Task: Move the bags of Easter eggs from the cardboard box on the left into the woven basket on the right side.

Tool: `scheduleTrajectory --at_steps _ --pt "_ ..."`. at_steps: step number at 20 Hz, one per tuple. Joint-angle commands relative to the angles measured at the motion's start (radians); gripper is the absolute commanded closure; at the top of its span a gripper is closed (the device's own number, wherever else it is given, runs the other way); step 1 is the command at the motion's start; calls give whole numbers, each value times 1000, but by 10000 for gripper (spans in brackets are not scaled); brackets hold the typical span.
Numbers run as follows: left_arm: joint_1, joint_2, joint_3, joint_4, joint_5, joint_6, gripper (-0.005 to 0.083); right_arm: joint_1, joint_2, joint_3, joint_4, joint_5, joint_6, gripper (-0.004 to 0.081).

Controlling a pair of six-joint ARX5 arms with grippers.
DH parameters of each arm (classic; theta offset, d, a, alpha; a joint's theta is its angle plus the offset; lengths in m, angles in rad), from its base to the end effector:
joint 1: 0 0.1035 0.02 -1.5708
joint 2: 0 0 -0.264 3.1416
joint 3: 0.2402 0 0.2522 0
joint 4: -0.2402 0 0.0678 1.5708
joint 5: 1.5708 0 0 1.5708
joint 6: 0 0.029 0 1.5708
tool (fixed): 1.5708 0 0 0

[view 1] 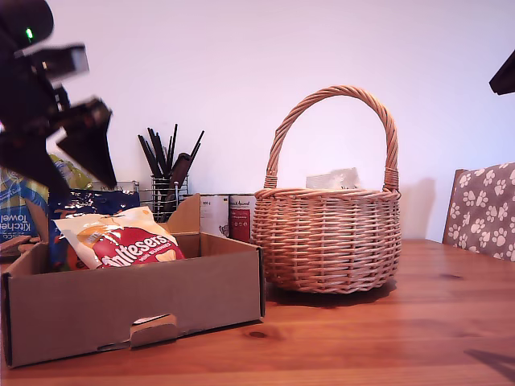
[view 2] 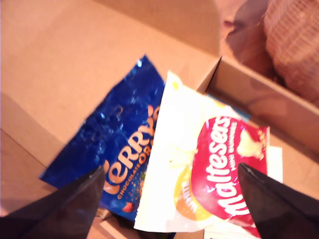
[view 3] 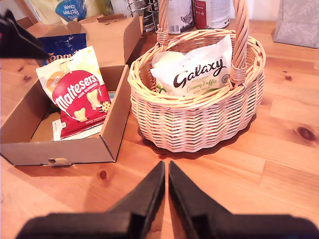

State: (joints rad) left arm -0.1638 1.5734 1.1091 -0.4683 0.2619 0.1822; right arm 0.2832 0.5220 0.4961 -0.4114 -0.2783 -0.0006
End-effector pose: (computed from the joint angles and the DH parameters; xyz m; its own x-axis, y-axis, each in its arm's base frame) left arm 0.3181 -0.0602 0.2345 0.5255 -0.3493 -0.7758 0.4482 0.8887 -0.0966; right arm 0.1171 0.0424 0.2482 0.7596 0.5072 -0.4072 -0.5079 0.8536 0.1158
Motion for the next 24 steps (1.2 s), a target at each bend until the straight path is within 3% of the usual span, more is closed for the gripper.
scheduleTrajectory --at_steps 1,7,12,18,24 --pt "-6 42 4 20 -2 -2 -6 4 5 17 10 -2 0 783" --pt "-7 116 4 -21 16 -10 -6 5 5 17 10 -3 1 783" --pt "-25 122 4 -60 146 -13 -6 5 5 17 10 -3 1 783" --pt "-90 135 4 -76 217 -25 -2 4 5 17 10 -2 1 783" --pt "-168 230 4 -4 188 -25 160 4 5 17 10 -2 1 783"
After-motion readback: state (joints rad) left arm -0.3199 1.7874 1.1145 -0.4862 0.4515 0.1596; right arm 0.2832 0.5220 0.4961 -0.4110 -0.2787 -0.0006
